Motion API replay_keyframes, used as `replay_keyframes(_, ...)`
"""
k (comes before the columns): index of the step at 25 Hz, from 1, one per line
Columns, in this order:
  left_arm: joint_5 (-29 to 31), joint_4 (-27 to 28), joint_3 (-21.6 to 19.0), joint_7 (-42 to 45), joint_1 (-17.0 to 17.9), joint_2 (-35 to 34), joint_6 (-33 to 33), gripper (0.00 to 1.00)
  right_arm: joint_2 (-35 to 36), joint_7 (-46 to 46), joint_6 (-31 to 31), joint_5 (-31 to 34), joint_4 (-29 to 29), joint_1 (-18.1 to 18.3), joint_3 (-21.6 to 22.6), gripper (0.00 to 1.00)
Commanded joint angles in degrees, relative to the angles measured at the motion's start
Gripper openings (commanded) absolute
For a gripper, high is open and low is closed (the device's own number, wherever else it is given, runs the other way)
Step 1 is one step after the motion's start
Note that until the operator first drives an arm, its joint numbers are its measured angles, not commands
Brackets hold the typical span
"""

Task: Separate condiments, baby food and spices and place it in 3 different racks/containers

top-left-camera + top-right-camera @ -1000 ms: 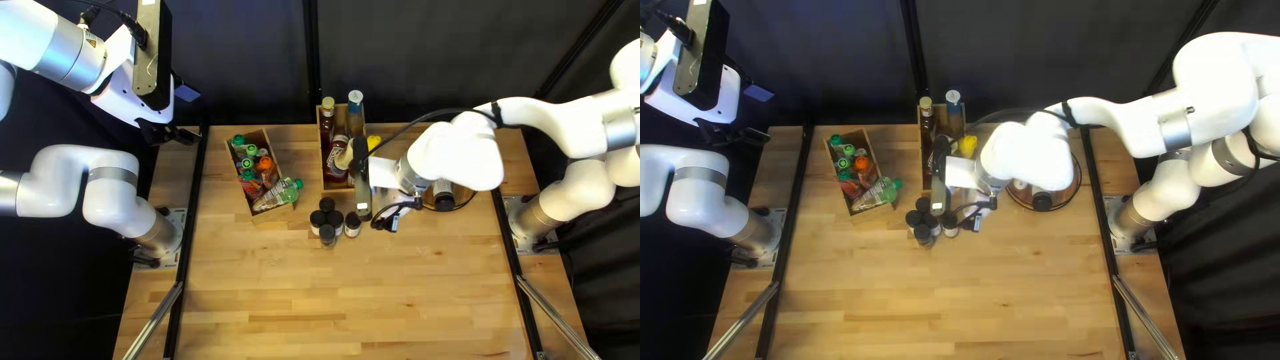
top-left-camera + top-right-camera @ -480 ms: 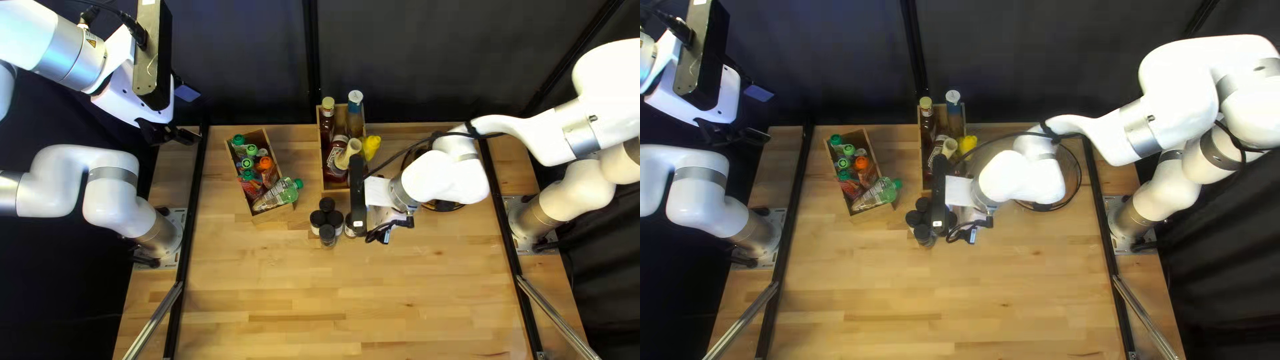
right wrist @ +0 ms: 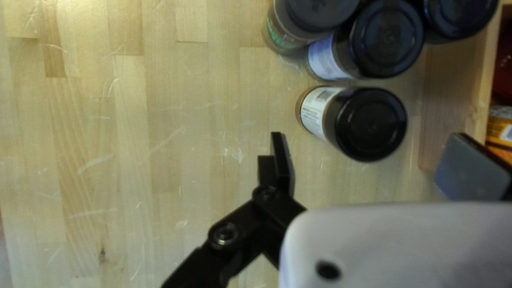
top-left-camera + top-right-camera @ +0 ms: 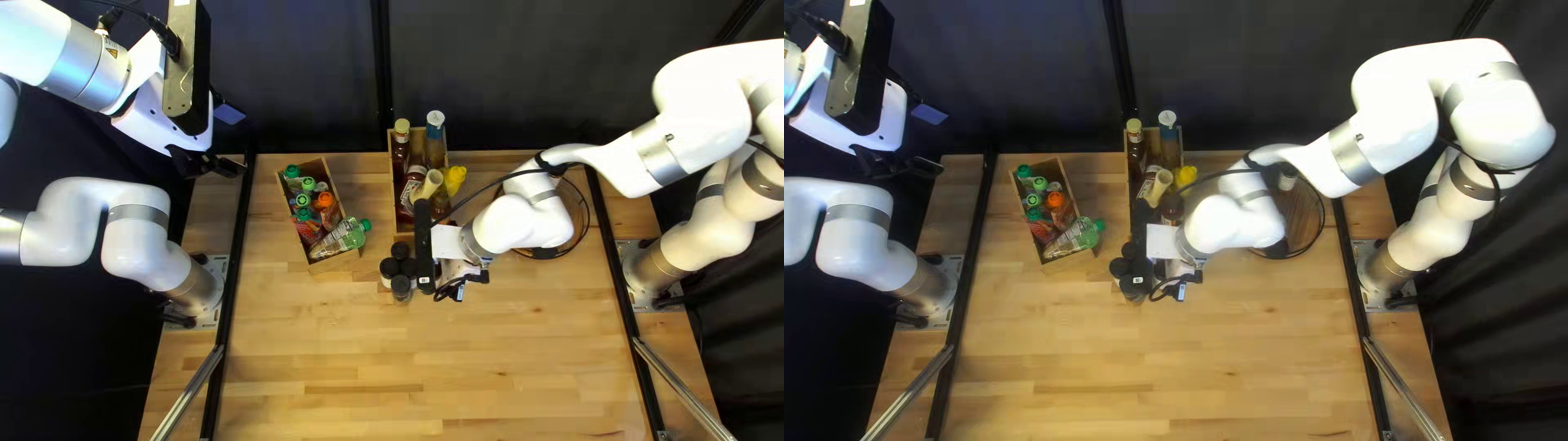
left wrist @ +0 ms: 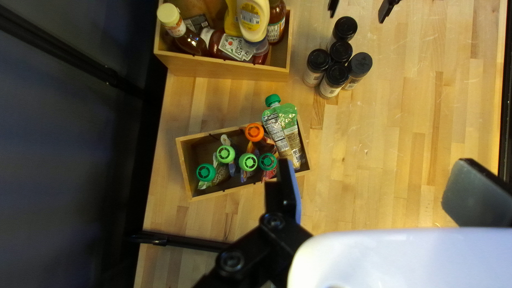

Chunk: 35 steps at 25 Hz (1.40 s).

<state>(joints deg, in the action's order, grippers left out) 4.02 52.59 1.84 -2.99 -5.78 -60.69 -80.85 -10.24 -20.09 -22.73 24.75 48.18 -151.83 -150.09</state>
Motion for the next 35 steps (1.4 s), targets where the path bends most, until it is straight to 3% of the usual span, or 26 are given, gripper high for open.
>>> replay_keyframes(1, 0.0, 0.0, 0.0, 0.0, 0.0, 0.0, 0.0, 1.00, -1.0, -0.6, -0.3, 0.7, 0.7, -0.4, -0.3, 0.46)
replay_keyframes(2, 0.0, 0.0, 0.0, 0.0, 0.0, 0.0, 0.0, 1.00, -1.5, -0.8, -0.5, 1.1, 1.1, -0.6, -0.5, 0.10)
replay_keyframes(4, 0.0, 0.0, 0.0, 0.0, 0.0, 0.0, 0.0, 1.00, -1.7, -1.0, -0.8, 1.3, 1.4, -0.8, -0.5, 0.02)
replay_keyframes(8, 0.0, 0.0, 0.0, 0.0, 0.0, 0.0, 0.0, 1.00, 0.6, -0.6, -1.0, -0.1, -0.3, -0.5, 0.2, 0.00)
replay_keyframes(12, 0.0, 0.0, 0.0, 0.0, 0.0, 0.0, 0.0, 1.00, 7.3, 3.6, -2.2, -7.0, -3.7, -0.1, 1.5, 0.00)
replay_keyframes(14, 0.0, 0.0, 0.0, 0.0, 0.0, 0.0, 0.0, 1.00, 15.8, 10.0, -5.4, -16.5, -6.7, -3.0, -0.4, 0.00)
replay_keyframes(16, 0.0, 0.0, 0.0, 0.0, 0.0, 0.0, 0.0, 1.00, 21.6, 13.9, -8.3, -21.8, -8.5, -5.6, -3.0, 0.00)
replay_keyframes(21, 0.0, 0.0, 0.0, 0.0, 0.0, 0.0, 0.0, 1.00, 37.0, 21.0, -18.9, -29.6, -12.5, -10.3, -10.4, 0.00)
replay_keyframes(27, 0.0, 0.0, 0.0, 0.0, 0.0, 0.0, 0.0, 1.00, 49.9, 25.3, -29.1, -30.6, -15.7, -9.8, -18.0, 0.00)
replay_keyframes(35, 0.0, 0.0, 0.0, 0.0, 0.0, 0.0, 0.0, 1.00, 62.5, 28.1, -37.8, -27.4, -22.0, -4.1, -26.5, 0.00)
